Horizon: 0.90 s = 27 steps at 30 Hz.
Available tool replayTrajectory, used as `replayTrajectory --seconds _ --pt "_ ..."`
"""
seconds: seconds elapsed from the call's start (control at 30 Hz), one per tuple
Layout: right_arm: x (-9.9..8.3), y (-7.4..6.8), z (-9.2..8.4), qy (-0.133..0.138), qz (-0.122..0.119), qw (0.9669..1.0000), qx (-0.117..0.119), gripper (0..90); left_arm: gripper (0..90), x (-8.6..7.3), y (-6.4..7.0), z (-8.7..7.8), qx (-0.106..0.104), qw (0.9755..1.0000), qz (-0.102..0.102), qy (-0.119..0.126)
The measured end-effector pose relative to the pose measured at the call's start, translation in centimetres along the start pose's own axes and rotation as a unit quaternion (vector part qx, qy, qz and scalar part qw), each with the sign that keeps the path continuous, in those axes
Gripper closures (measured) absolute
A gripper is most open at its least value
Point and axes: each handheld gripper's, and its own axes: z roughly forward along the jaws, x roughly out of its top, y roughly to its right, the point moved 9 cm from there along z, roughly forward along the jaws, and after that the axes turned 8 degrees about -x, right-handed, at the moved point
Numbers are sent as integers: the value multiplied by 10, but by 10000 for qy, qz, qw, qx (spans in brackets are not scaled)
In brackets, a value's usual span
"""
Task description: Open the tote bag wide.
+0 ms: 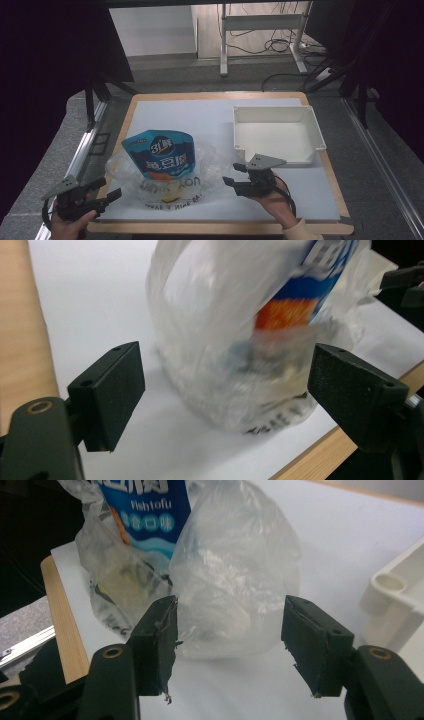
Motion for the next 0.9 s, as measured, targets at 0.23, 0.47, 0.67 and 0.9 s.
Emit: replayTrajectory --seconds 0.23,0.47,0.67,0.9 --pt "18 7 -7 178 -9 9998 -58 386 191 38 1 -14 168 9997 79 173" --pt "46 12 -2 217 -84 9997 -105 348 206 89 -19 -14 279 9989 74 368" --pt "60 14 9 213 -91 9997 -55 328 252 100 -27 0 331 9991 153 201" --pt "71 10 23 161 -116 9998 -9 293 393 97 -33 10 382 9991 158 59"
